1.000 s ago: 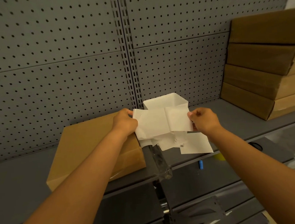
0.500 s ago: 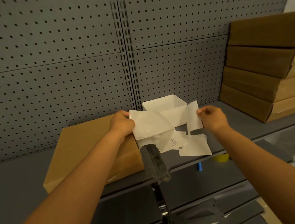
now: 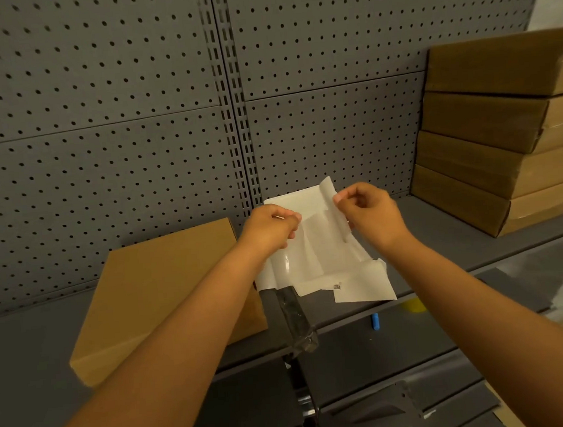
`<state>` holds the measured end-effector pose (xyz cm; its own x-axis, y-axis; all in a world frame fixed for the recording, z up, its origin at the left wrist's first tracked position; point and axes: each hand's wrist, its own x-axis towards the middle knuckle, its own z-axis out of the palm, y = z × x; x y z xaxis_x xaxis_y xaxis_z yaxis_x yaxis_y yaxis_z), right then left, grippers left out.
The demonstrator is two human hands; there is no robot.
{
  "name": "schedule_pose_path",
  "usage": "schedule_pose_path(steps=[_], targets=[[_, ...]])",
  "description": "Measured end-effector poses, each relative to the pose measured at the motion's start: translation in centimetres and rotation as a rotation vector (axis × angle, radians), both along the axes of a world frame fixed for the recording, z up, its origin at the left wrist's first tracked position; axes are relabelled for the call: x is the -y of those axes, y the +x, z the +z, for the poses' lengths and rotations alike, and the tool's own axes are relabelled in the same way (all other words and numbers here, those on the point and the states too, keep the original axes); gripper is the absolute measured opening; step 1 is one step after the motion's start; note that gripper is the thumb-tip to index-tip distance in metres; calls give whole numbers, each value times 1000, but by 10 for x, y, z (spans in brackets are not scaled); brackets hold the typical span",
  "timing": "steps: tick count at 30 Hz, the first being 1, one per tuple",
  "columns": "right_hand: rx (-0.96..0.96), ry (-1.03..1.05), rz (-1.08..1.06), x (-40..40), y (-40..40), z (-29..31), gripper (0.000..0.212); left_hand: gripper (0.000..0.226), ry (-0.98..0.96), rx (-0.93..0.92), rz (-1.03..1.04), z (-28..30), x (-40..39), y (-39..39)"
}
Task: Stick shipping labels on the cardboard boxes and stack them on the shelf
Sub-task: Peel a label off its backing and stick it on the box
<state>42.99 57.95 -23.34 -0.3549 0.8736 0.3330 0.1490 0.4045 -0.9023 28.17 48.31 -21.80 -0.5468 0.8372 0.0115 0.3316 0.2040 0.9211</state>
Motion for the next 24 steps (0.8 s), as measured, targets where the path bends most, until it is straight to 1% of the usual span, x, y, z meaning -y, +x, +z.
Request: schedule_pose_path(steps=[2,6,10,13,18,21,24], targets=[[-2,44,12,3,-5,0,11,17,50,107,-37,11,7,0],[8,159,66,17,-16,5,8,23,103,247,-134,24,17,3],[40,231,120,28,-28,8,11,30,132,356,-102,28,23,6],[75,245,169,33,-33,7,12,35,140,354,-35,27,26,4],[111,282,198,39,-36,2,13,25,153,271,39,25,31,1],[118,248,209,39,-37,2,21,22,166,240,66,25,32,0],[98,157,194,40,-36,5,31,17,180,254,107,26,34,-7]])
